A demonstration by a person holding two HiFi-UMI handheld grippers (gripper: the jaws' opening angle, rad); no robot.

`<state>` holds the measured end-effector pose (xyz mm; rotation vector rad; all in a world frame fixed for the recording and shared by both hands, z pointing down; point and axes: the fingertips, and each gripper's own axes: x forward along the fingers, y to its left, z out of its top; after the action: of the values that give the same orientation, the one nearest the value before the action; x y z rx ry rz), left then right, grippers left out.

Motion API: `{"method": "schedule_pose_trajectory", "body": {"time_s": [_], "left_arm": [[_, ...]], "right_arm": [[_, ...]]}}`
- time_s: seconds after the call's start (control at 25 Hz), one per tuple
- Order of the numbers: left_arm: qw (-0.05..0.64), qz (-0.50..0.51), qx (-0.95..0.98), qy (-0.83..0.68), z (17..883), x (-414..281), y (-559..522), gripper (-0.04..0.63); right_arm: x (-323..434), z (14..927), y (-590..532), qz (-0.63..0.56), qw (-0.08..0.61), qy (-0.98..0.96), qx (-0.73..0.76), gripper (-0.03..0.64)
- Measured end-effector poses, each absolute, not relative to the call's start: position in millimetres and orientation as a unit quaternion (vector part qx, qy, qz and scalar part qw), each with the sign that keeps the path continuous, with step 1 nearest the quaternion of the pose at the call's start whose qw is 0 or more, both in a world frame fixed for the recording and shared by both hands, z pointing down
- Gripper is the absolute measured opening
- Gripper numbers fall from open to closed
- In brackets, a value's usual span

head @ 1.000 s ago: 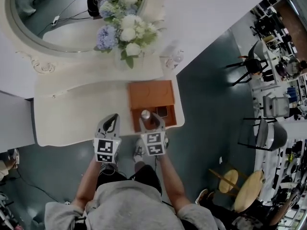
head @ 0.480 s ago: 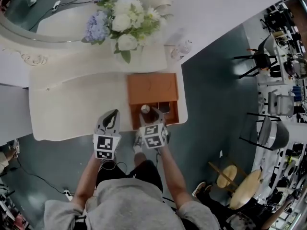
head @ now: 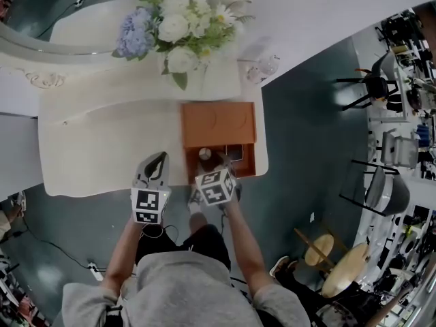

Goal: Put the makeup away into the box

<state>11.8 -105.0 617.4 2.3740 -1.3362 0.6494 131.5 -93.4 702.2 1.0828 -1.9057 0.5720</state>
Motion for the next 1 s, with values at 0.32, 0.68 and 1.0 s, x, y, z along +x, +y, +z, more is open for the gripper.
{"method": "schedule_pose_trajectory", "body": {"time_s": [0.32, 0.68, 1.0], "left_arm": [[0.17, 0.228, 0.835, -0.471, 619.2, 11.6, -105.4, 0.001], [0.144, 0.217, 0.835, -0.484, 592.2, 11.8, -109.2, 0.0], [0.095, 0.191, 0.832, -0.512, 532.2, 18.9, -112.9, 0.0]], "right_arm": [[131.3, 706.6, -95.5, 0.231, 0.434, -0.756, 0.432, 0.227], [136.6, 677.8, -98.7, 0.229, 0.393, -0.77, 0.446, 0.227], [149.8, 596.5, -116.1, 0.181, 0.303, -0.799, 0.488, 0.227]]}}
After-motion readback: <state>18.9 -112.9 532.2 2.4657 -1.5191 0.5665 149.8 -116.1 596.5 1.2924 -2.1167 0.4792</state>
